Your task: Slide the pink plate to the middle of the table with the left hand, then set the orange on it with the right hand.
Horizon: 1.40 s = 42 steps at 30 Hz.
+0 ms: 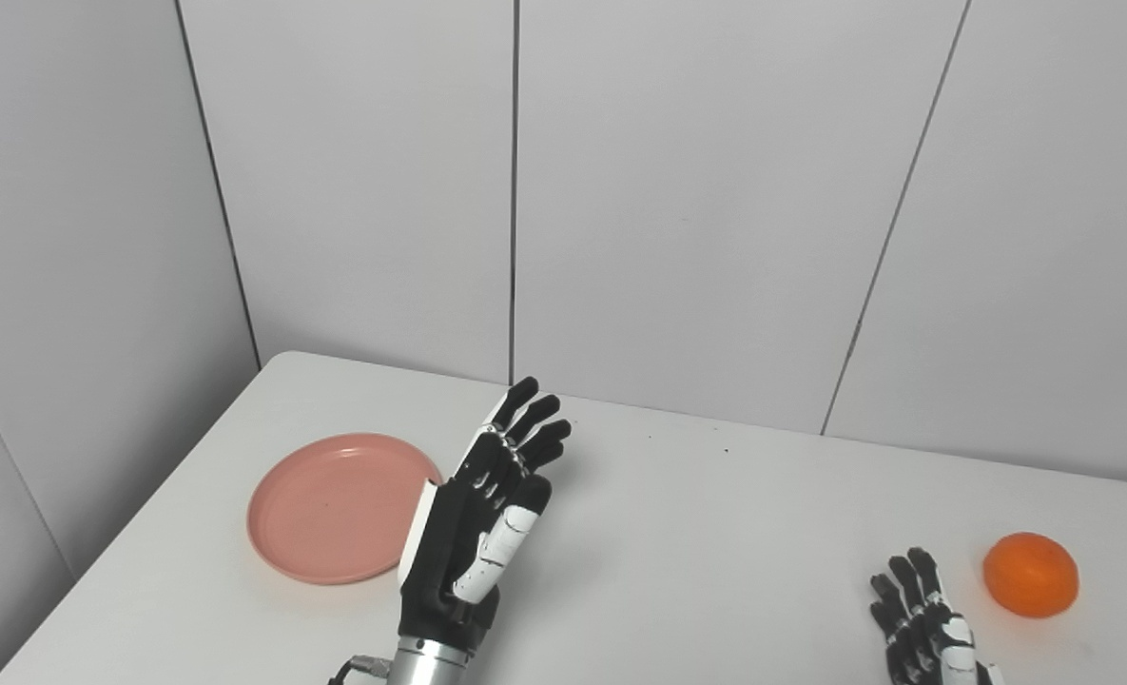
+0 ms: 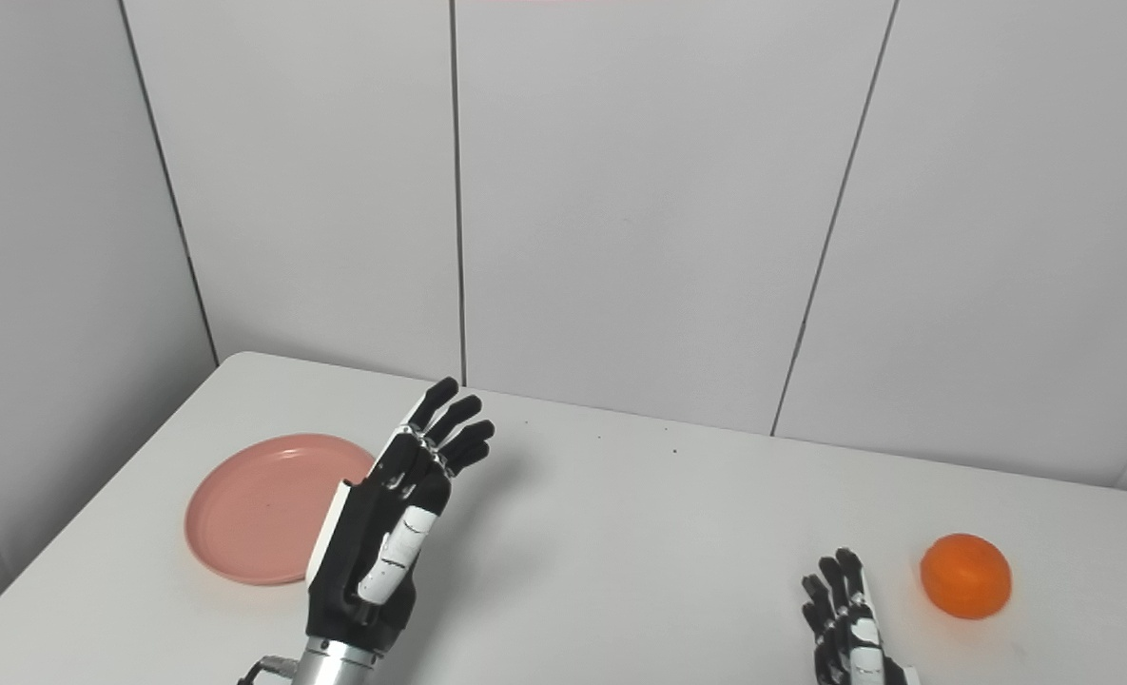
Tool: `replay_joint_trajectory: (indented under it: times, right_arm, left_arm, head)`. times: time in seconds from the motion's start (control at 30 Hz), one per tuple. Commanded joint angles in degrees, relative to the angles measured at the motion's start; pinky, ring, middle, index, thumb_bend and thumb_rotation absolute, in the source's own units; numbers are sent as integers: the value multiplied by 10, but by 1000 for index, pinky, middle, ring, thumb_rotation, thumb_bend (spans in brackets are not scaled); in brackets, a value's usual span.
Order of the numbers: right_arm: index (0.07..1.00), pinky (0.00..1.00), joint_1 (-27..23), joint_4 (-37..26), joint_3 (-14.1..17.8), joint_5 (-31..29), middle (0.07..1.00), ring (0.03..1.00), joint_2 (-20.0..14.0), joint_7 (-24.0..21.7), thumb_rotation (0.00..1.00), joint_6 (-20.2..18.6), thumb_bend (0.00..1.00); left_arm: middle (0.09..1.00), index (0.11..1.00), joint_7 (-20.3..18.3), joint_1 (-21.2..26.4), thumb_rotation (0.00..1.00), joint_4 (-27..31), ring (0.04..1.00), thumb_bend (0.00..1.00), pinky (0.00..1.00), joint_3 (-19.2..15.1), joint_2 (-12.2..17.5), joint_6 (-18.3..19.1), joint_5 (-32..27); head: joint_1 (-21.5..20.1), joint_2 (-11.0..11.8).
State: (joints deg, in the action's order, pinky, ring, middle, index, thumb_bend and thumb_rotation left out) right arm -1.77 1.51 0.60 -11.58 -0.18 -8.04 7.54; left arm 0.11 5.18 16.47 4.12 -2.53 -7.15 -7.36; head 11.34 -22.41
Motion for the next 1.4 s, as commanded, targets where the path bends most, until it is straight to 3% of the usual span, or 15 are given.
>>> replay_joint_trajectory:
  times: [0.0, 0.23, 0.63, 0.8, 0.93, 1.1, 1.3, 1.37]
  right_arm:
    - [1000, 1000, 50, 61, 0, 0, 976, 959, 6, 0, 1000, 5, 792]
    - [1000, 1000, 49, 63, 0, 0, 977, 960, 5, -2, 1000, 8, 775]
    - [1000, 1000, 49, 65, -1, 4, 977, 958, 9, 1, 1000, 5, 773]
    - [1000, 992, 48, 64, -1, 7, 967, 949, 12, 6, 1000, 4, 781]
    - [1000, 993, 47, 65, -2, 5, 968, 949, 12, 7, 1000, 3, 779]
    - [1000, 992, 47, 67, -4, 7, 969, 953, 12, 7, 1000, 6, 763]
    - [1000, 988, 47, 68, -3, 9, 966, 947, 12, 9, 1000, 6, 772]
    - [999, 982, 47, 68, -3, 9, 967, 949, 12, 9, 1000, 6, 770]
  left_arm:
    - [855, 840, -8, 21, 636, 17, 841, 870, 846, -7, 7, 2, -6]
    - [858, 848, -16, 54, 683, 20, 841, 948, 813, -46, 43, 26, -30]
    - [911, 902, -29, 93, 752, 35, 904, 902, 856, -101, 111, 96, -84]
    - [937, 931, -38, 98, 752, 28, 928, 881, 911, -117, 130, 108, -108]
    - [937, 933, -34, 98, 765, 25, 930, 893, 889, -125, 141, 128, -110]
    - [950, 944, -43, 94, 777, 3, 955, 885, 980, -136, 160, 122, -105]
    - [957, 970, -44, 101, 756, -19, 962, 901, 994, -156, 183, 126, -109]
    - [912, 959, -45, 105, 737, -30, 951, 910, 992, -162, 192, 123, -108]
  head:
    - [-1, -1]
    - [-2, -3]
    - [-4, -2]
    - [-6, -4]
    - [-6, -2]
    - [-7, -2]
    - [-9, -3]
    - [-9, -3]
